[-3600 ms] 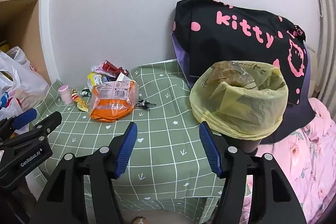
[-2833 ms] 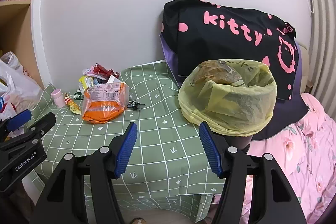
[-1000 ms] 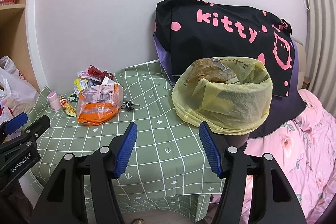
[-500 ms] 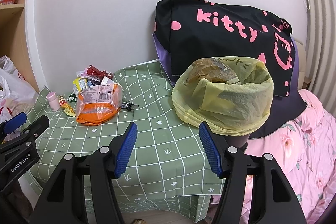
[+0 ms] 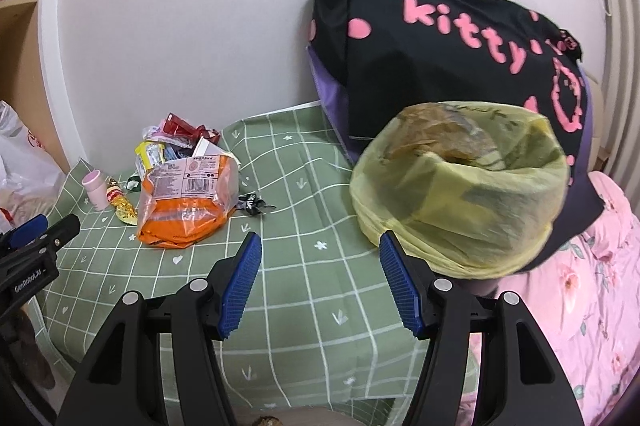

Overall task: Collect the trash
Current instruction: 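Grasp the orange chip bag with the right gripper while the left grasps the gold wrapper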

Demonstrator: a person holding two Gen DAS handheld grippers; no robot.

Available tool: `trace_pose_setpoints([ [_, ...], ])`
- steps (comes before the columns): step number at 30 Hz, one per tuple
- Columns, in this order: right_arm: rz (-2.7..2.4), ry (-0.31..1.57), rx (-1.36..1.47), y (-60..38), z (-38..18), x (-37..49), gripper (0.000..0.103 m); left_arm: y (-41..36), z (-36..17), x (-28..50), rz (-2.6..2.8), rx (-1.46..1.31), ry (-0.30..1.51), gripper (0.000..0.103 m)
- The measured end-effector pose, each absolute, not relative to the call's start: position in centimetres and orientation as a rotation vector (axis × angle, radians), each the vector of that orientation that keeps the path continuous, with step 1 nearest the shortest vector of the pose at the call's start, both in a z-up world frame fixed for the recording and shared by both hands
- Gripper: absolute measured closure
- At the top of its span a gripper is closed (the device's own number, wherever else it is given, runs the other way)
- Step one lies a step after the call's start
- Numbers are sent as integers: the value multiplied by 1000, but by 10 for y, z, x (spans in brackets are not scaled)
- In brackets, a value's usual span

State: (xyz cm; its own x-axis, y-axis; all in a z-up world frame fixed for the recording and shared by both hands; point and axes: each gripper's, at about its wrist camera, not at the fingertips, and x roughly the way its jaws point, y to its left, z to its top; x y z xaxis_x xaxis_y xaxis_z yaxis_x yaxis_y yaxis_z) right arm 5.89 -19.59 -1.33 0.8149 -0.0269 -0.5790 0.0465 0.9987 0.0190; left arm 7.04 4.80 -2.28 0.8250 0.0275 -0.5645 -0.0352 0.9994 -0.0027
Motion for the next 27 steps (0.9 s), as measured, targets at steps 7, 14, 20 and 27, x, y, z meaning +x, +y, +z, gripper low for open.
trace_pose_setpoints([
  [7, 122, 692, 27, -163, -38, 126, 45, 107, -39, 120, 118, -142, 640, 28],
  [14, 279, 716, -42, -107, -58, 209, 47, 136, -57, 150, 164, -158, 706, 28],
  [20, 279, 783, -39, -92, -82, 265, 52, 151, -68, 180, 169, -168, 746, 28],
  [27, 278, 859, -39, -95, -96, 272, 85, 162, -85, 223, 134, -285, 797, 36],
])
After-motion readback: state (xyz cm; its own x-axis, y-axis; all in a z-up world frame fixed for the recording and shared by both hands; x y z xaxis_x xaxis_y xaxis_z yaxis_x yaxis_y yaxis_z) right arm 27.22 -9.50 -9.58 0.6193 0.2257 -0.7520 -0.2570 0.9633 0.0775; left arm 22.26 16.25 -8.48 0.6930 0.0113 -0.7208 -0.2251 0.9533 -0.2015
